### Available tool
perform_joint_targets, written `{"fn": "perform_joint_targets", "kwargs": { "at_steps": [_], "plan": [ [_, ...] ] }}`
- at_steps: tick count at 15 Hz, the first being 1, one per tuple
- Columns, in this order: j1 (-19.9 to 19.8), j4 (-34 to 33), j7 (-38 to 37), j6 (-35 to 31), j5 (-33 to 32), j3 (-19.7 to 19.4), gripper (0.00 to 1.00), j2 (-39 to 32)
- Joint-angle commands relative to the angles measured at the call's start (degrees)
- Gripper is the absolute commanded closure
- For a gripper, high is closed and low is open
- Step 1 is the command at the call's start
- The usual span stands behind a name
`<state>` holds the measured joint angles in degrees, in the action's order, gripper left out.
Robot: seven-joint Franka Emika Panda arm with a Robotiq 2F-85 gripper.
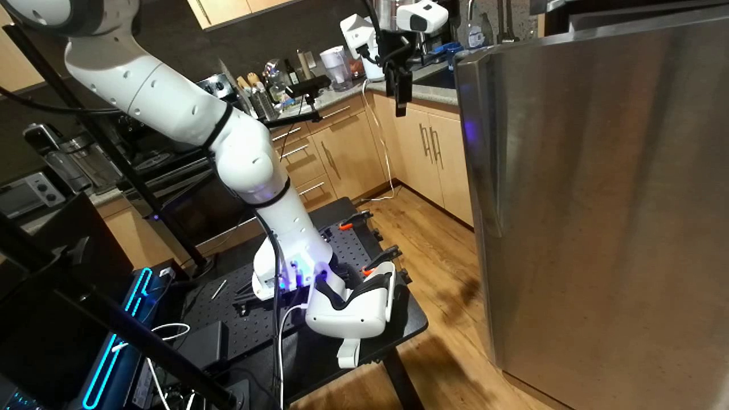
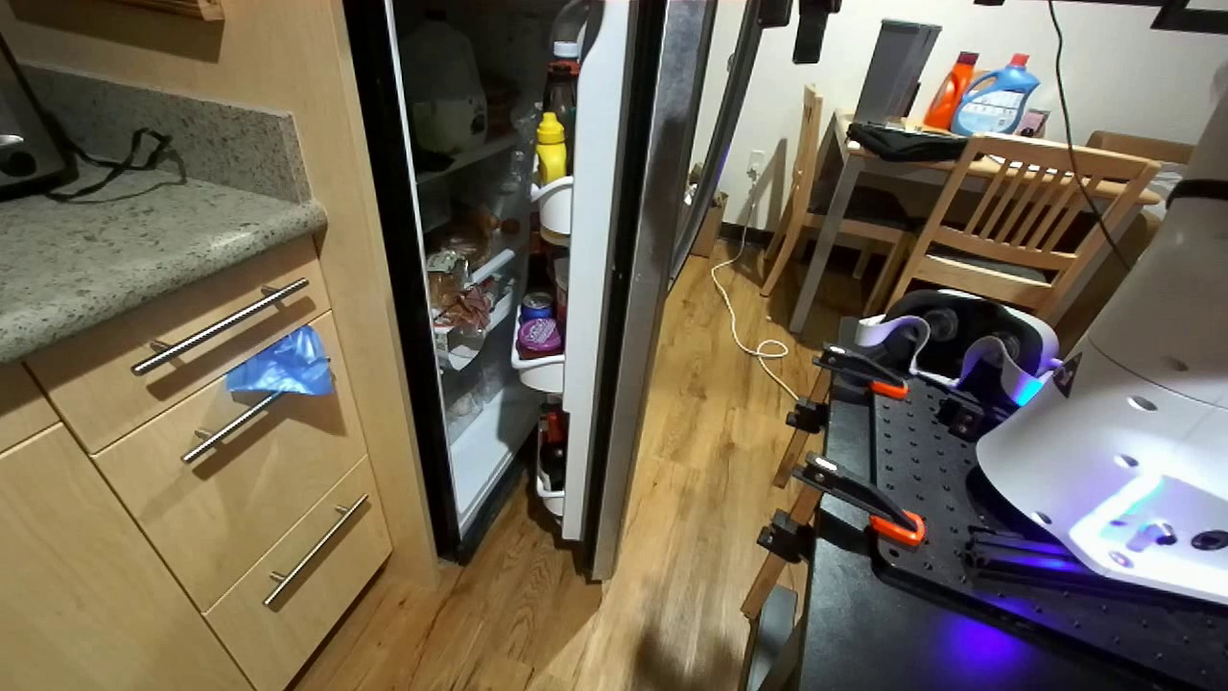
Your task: Close the bottom fridge door
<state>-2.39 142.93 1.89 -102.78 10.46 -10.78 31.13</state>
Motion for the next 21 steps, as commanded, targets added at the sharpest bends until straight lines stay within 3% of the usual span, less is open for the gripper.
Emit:
{"fn": "perform_joint_targets", "kwargs": {
  "at_steps": [1,10,21],
  "plan": [
    [-1.5,-0.1,0.6,0.2,0.6,1.3,0.00,-0.2],
    [-1.5,-0.1,0.6,0.2,0.6,1.3,0.00,-0.2],
    [-3.7,3.6,0.2,-1.7,-8.0,4.2,0.00,6.2]
  ]
}}
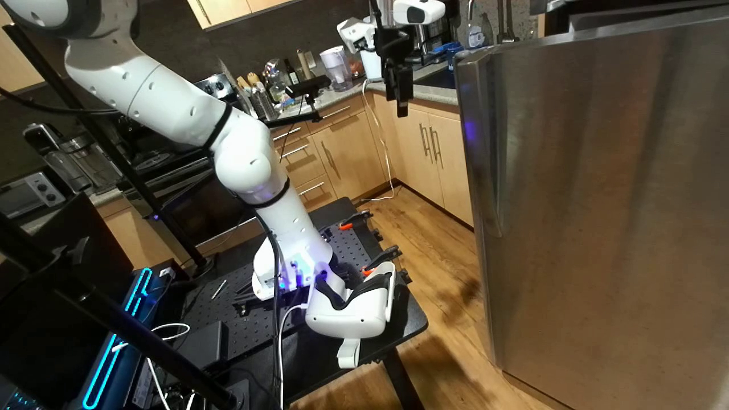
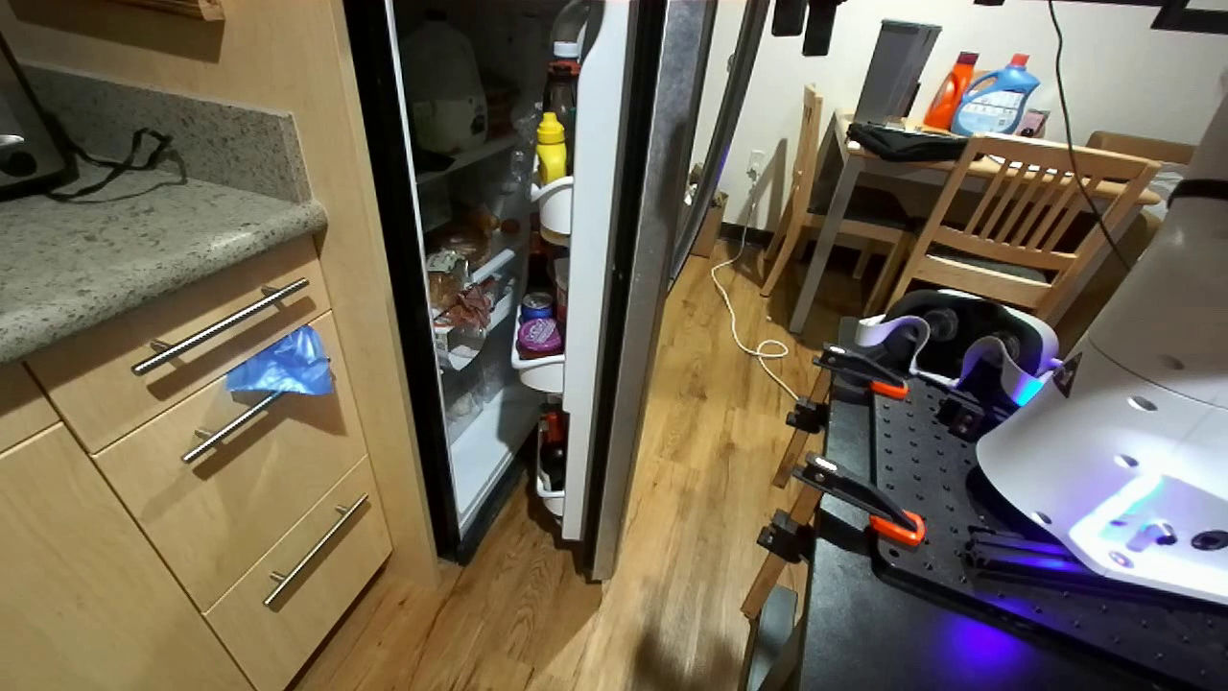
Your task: Close the bottom fridge door
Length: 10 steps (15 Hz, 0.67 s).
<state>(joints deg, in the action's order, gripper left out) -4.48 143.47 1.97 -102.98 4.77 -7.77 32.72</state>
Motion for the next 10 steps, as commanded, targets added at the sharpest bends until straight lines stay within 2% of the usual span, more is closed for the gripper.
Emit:
{"fn": "perform_joint_targets", "kwargs": {
  "at_steps": [1,9,10],
  "plan": [
    [-1.9,3.8,0.4,-1.7,-3.3,1.0,0.00,6.0],
    [-4.7,10.2,3.5,-2.8,-9.0,-2.2,0.00,14.5],
    [-5.1,10.9,4.0,-3.3,-9.6,-2.7,0.25,15.2]
  ]
}}
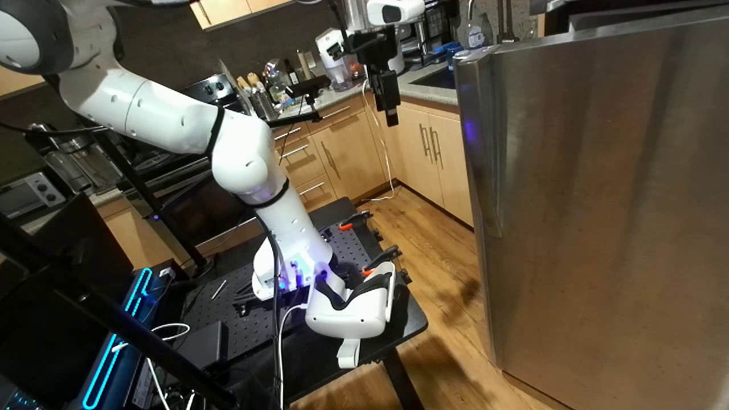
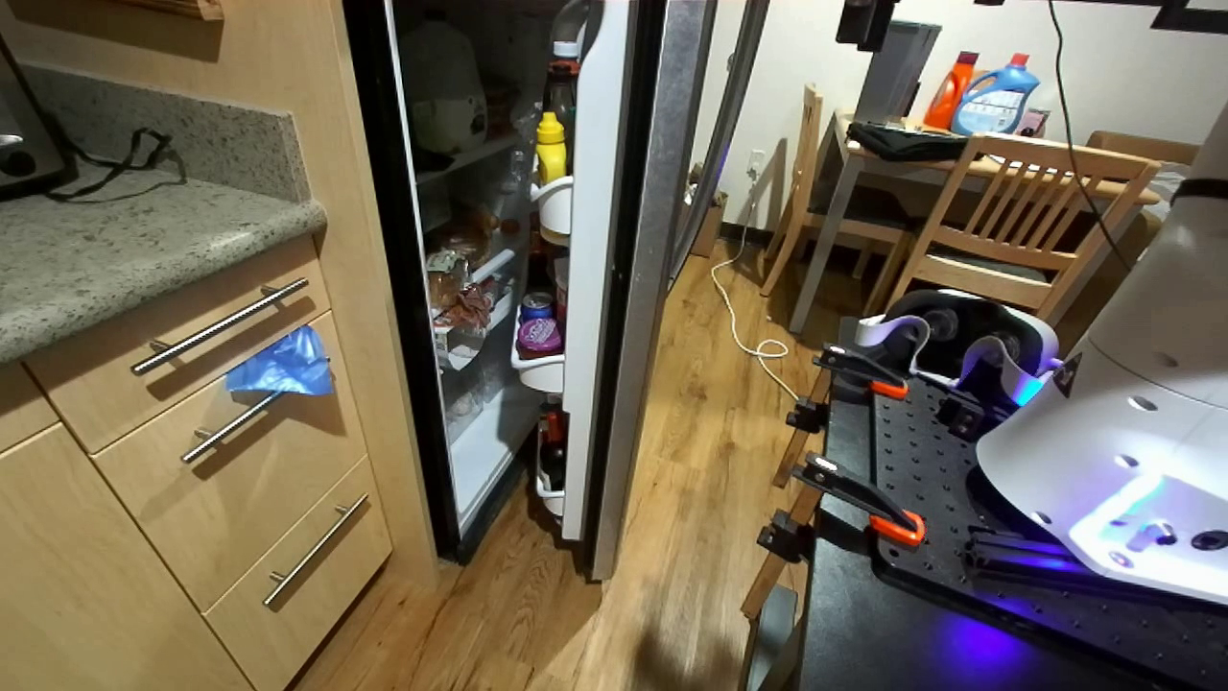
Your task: Close the bottom fridge door
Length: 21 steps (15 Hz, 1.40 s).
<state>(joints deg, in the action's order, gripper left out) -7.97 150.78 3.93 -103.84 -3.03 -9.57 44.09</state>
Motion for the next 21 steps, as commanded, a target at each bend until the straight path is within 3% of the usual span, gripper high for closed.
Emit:
{"fn": "perform_joint_targets", "kwargs": {
  "at_steps": [1,6,9,11,16,21],
  "plan": [
    [-1.9,4.2,2.5,-2.9,-2.4,-1.5,0.26,4.5],
    [-2.9,6.2,6.4,-8.3,-5.2,-4.1,0.64,8.2],
    [-3.3,7.9,8.8,-17.5,-9.2,-4.3,0.88,9.1],
    [-3.5,9.8,9.0,-24.9,-11.7,-4.0,0.99,9.2],
    [-3.1,8.7,9.1,-40.1,-15.0,-3.1,1.00,4.7],
    [-3.6,8.7,9.2,-47.6,-14.5,-3.0,1.00,2.0]
  ]
}}
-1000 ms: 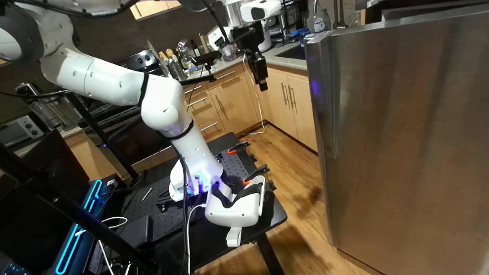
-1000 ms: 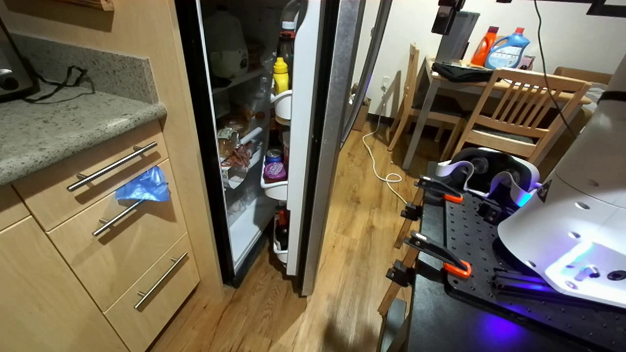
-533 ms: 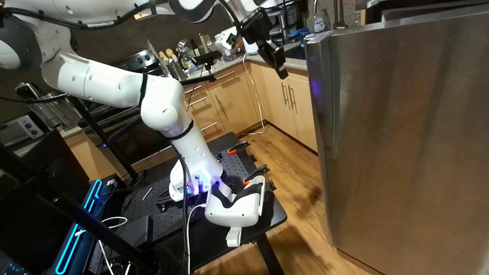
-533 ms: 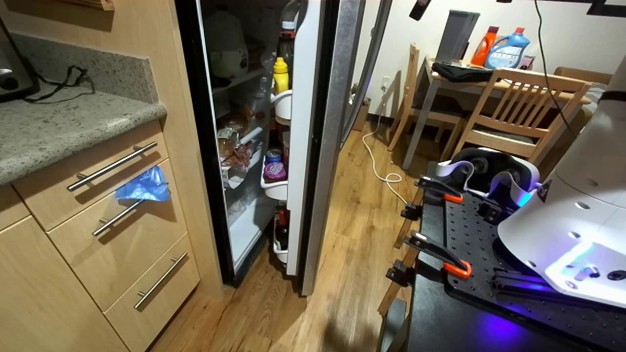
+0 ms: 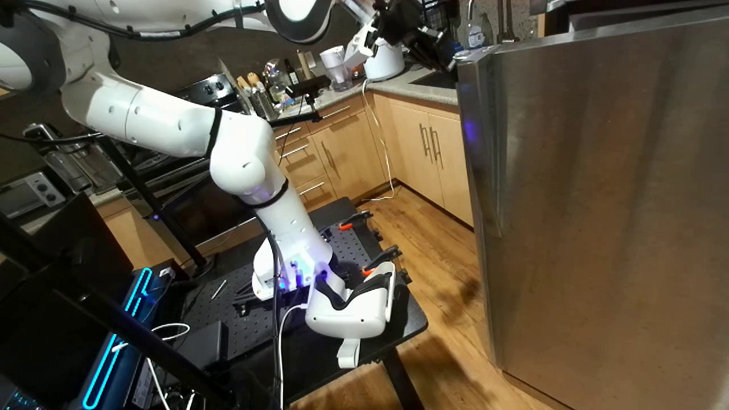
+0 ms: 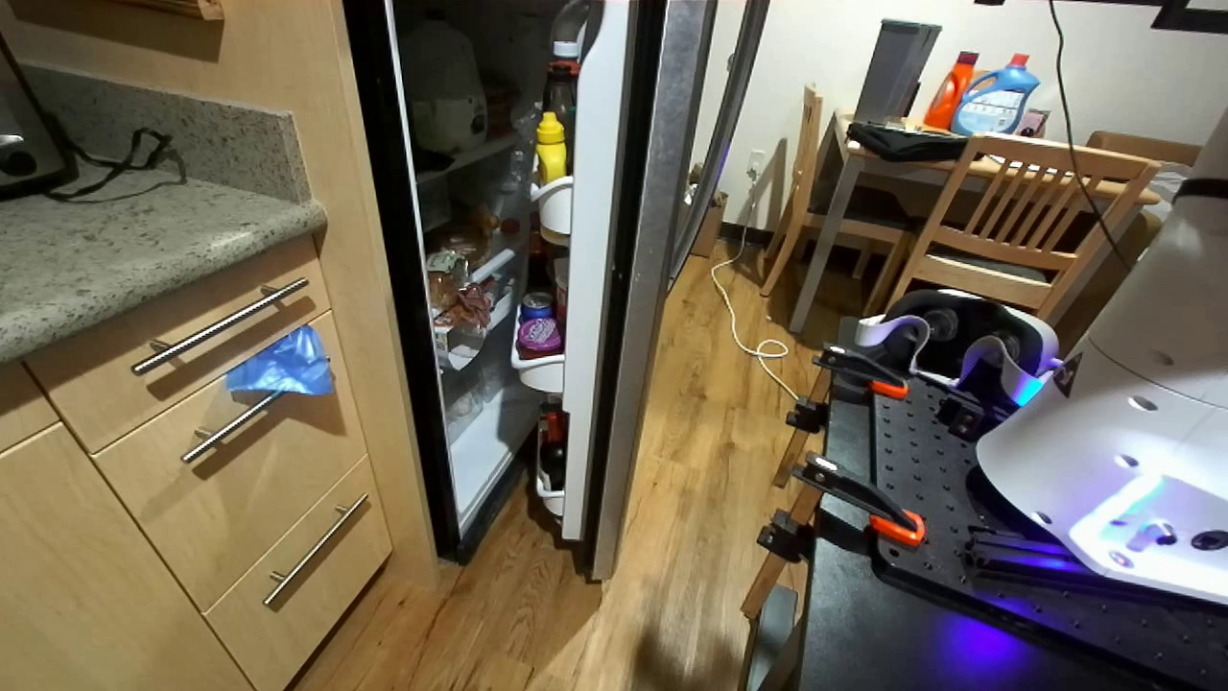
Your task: Close the bottom fridge door
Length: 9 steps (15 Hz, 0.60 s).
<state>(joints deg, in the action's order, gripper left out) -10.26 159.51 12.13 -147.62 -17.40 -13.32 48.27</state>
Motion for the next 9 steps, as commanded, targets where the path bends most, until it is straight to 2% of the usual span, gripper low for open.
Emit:
{"fn": "perform_joint_targets", "kwargs": {
  "at_steps": [1,6,9],
  "plan": [
    [-1.4,0.0,1.0,-4.7,0.0,0.7,1.00,-2.8],
    [-1.3,0.0,-0.1,-8.8,0.7,1.4,1.00,-5.2],
    [-1.5,0.1,-2.3,-11.2,1.0,3.7,1.00,-6.8]
  ]
}}
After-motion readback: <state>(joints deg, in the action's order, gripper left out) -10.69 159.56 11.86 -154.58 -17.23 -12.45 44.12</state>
